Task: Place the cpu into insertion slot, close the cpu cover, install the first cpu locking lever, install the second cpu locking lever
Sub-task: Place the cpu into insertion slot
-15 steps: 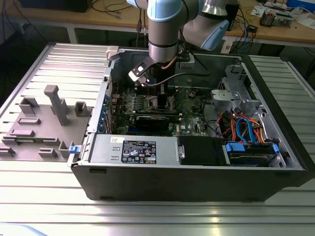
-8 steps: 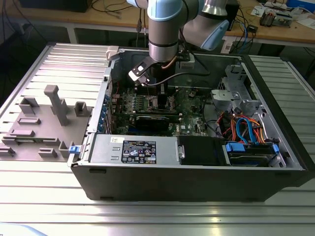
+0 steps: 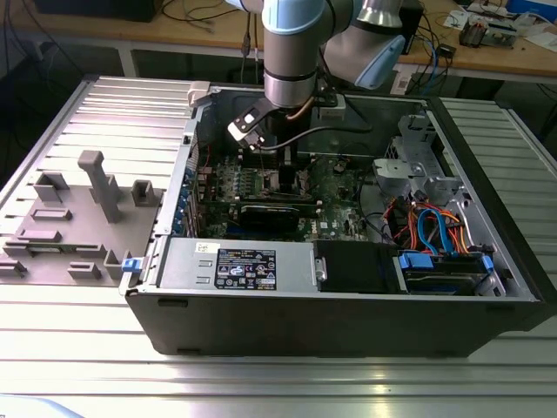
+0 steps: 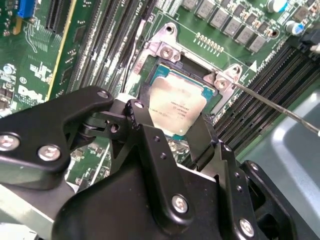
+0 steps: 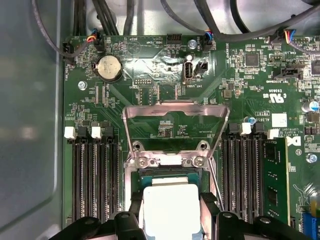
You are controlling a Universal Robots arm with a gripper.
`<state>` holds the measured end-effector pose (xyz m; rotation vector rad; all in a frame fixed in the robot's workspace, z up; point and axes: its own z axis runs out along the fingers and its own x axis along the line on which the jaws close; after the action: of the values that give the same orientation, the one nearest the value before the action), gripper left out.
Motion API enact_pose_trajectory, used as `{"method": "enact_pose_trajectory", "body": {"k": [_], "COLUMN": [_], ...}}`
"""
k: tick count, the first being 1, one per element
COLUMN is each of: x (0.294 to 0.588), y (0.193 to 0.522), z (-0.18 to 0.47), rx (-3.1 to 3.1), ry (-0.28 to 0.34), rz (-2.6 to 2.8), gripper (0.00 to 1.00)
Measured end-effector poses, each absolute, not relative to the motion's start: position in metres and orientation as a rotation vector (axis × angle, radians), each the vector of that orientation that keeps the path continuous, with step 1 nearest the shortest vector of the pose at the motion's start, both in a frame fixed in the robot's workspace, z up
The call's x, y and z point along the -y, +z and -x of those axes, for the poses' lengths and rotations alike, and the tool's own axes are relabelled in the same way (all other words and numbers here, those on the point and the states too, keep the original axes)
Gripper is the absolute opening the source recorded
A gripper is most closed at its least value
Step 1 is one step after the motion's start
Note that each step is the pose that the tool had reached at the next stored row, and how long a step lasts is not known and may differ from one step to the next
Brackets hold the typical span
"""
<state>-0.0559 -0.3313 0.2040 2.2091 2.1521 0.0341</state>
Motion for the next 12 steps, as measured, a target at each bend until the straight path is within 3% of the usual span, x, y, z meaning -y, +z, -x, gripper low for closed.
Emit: {"method": "enact_pose_trajectory", "body": {"k": [12], "x": [0.3313], "y": [0.1997], "z": [0.0547], "rx": [-2.116], "ry": [0.032], "rz": [-2.243], "gripper": [0.54]}}
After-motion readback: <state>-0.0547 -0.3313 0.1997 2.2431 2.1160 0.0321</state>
